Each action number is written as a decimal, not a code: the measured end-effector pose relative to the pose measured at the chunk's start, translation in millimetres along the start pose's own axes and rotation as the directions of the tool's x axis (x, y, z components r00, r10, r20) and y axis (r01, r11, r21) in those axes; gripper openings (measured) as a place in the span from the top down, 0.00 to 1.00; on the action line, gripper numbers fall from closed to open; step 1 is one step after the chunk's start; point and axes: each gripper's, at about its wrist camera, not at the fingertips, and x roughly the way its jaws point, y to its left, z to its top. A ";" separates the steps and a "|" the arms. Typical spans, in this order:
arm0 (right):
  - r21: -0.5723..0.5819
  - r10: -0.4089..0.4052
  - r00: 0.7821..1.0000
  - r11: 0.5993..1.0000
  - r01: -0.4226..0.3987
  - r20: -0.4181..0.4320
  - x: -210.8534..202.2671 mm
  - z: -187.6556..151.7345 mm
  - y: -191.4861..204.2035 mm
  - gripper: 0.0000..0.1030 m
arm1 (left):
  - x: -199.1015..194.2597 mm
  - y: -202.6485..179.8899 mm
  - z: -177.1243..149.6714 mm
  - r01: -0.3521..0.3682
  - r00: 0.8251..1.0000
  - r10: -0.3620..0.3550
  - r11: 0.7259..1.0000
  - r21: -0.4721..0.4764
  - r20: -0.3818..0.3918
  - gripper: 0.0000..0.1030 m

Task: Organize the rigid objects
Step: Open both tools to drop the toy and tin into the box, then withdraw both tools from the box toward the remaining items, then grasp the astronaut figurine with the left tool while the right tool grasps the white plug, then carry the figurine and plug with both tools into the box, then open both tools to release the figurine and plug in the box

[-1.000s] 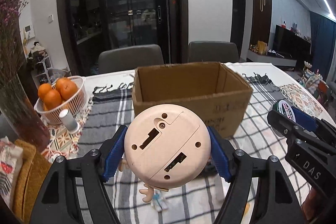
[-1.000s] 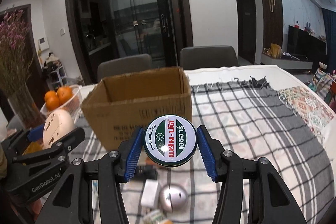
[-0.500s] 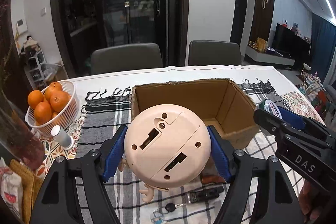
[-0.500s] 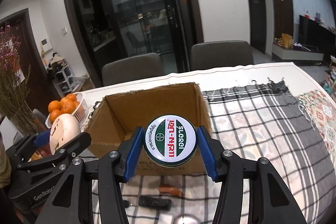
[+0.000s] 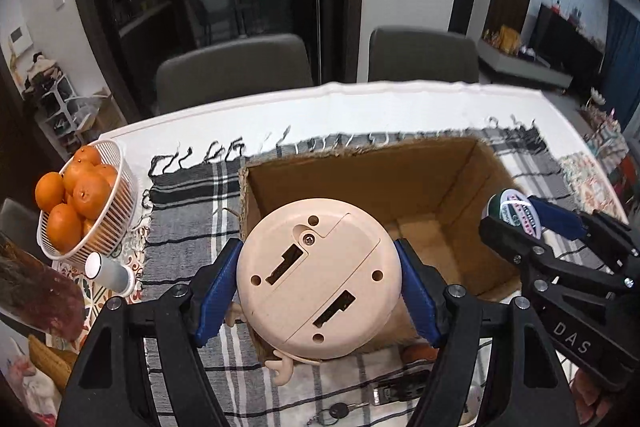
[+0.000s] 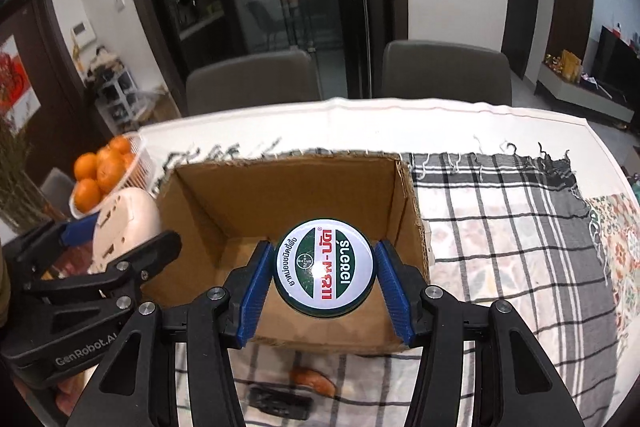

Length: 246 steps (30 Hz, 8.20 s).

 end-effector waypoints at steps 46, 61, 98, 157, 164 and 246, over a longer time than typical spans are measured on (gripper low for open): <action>0.006 -0.086 0.995 0.996 0.086 0.056 -73.0 -77.4 17.8 0.26 | -84.6 10.2 -108.2 -0.143 0.979 0.153 0.986 -0.084 0.133 0.04; -0.024 -0.100 0.995 0.995 0.100 -0.016 -73.6 -121.4 32.5 0.32 | -74.0 16.3 -159.0 -0.089 0.996 0.092 0.991 -0.100 0.018 0.07; 0.084 0.025 0.931 0.996 0.006 -0.365 19.3 -165.2 24.5 0.67 | 15.1 22.2 -189.0 0.029 0.972 -0.070 0.983 -0.182 -0.224 0.45; 0.141 0.056 0.978 0.990 -0.028 -0.203 -12.5 -152.9 9.4 0.77 | -31.9 2.1 -162.0 0.096 0.990 -0.110 0.983 -0.154 -0.084 0.73; 0.125 0.049 0.988 0.992 -0.031 -0.148 -31.0 -138.4 11.2 0.77 | -49.1 -1.1 -146.7 0.113 0.992 -0.120 0.984 -0.139 -0.046 0.73; 0.035 -0.038 0.995 0.999 0.041 -0.088 -7.7 -8.7 0.7 0.70 | 4.3 -9.9 -14.7 0.053 0.998 -0.054 0.997 -0.050 -0.027 0.43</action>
